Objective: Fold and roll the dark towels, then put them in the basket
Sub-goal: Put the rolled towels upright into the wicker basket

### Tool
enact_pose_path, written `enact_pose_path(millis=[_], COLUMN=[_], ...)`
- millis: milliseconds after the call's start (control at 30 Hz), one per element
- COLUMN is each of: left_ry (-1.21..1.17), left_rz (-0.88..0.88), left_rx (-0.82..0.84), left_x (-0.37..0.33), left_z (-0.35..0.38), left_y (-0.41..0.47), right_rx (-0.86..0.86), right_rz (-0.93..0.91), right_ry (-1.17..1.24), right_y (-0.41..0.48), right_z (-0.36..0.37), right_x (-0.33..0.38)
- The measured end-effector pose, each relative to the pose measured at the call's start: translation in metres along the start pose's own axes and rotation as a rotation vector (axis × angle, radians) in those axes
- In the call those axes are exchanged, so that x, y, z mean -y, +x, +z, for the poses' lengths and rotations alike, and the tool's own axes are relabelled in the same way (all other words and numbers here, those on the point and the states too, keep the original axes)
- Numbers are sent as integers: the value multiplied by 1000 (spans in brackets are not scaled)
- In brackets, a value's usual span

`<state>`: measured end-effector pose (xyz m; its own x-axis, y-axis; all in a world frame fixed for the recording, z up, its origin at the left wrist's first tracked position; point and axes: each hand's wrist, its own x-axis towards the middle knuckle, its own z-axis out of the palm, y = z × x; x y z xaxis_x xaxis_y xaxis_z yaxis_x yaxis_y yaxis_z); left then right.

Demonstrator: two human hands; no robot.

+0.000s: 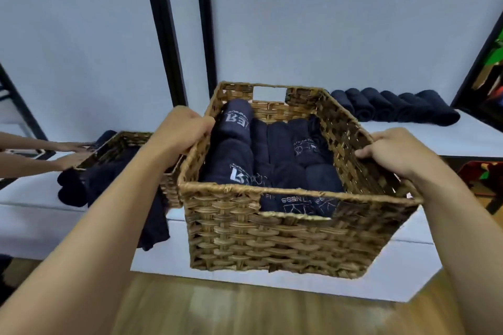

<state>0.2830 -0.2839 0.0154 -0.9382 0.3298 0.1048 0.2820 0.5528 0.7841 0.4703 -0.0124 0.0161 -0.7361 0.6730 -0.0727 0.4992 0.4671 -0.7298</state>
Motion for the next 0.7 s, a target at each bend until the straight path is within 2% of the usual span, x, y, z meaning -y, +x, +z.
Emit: enact_pose_path(millis=[167,300,400,700], left_ry=[126,351,484,645], left_rz=[50,23,-7,-40], left_rx=[-134,-211,-236,-190], left_x=[-12,-10,-7,-2], left_z=[-17,-10,4,28], left_y=[69,127,164,264], right_rx=[-44,-78,-58,-26], right_rz=[-128,-158,-163,-130], right_ry=[2,38,44,133], right_y=[72,140,184,276], right_z=[9,32,50,81], right_x=[48,65,71,90])
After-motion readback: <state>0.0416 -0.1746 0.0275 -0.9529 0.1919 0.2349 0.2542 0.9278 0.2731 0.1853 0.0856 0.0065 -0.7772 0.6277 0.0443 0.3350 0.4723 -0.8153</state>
